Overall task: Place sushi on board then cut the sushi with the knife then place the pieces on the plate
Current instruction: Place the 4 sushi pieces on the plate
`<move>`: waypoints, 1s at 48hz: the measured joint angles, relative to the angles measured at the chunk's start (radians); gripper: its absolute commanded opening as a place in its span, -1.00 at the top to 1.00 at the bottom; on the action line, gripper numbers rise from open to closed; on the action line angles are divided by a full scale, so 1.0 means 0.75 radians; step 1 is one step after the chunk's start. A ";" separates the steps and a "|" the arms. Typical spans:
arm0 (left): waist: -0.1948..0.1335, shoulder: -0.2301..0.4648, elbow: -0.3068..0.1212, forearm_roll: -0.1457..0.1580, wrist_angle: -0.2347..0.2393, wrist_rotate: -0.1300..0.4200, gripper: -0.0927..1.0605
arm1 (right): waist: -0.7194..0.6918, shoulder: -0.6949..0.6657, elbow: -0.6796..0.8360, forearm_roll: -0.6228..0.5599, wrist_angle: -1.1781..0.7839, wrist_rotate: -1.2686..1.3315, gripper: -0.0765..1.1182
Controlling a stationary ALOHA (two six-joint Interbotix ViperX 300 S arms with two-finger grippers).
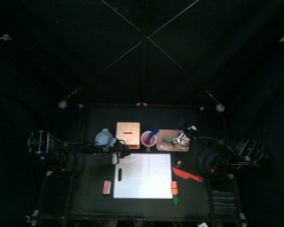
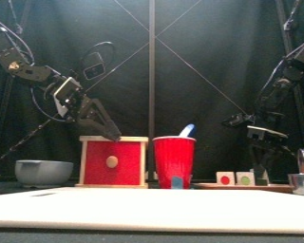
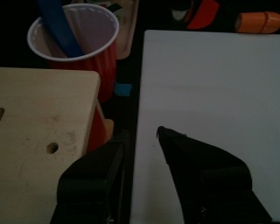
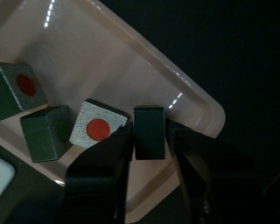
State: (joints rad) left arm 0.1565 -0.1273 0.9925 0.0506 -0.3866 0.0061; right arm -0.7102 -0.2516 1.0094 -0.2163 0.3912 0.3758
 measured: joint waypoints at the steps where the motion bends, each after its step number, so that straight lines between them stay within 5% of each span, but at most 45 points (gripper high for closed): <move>1: 0.002 0.000 -0.002 0.002 0.000 0.000 -0.44 | -0.002 0.002 0.000 0.000 0.000 0.000 -0.53; 21: -0.002 -0.010 0.000 0.002 0.002 0.000 -0.44 | 0.047 -0.200 -0.006 -0.027 0.029 0.002 -0.59; 48: -0.004 -0.063 0.000 0.000 0.002 0.000 -0.44 | 0.683 -0.430 -0.010 -0.035 -0.025 0.000 -0.59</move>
State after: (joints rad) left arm 0.1534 -0.1749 0.9925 0.0506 -0.3850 0.0061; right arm -0.1979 -0.5737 1.0017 -0.2424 0.3728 0.3758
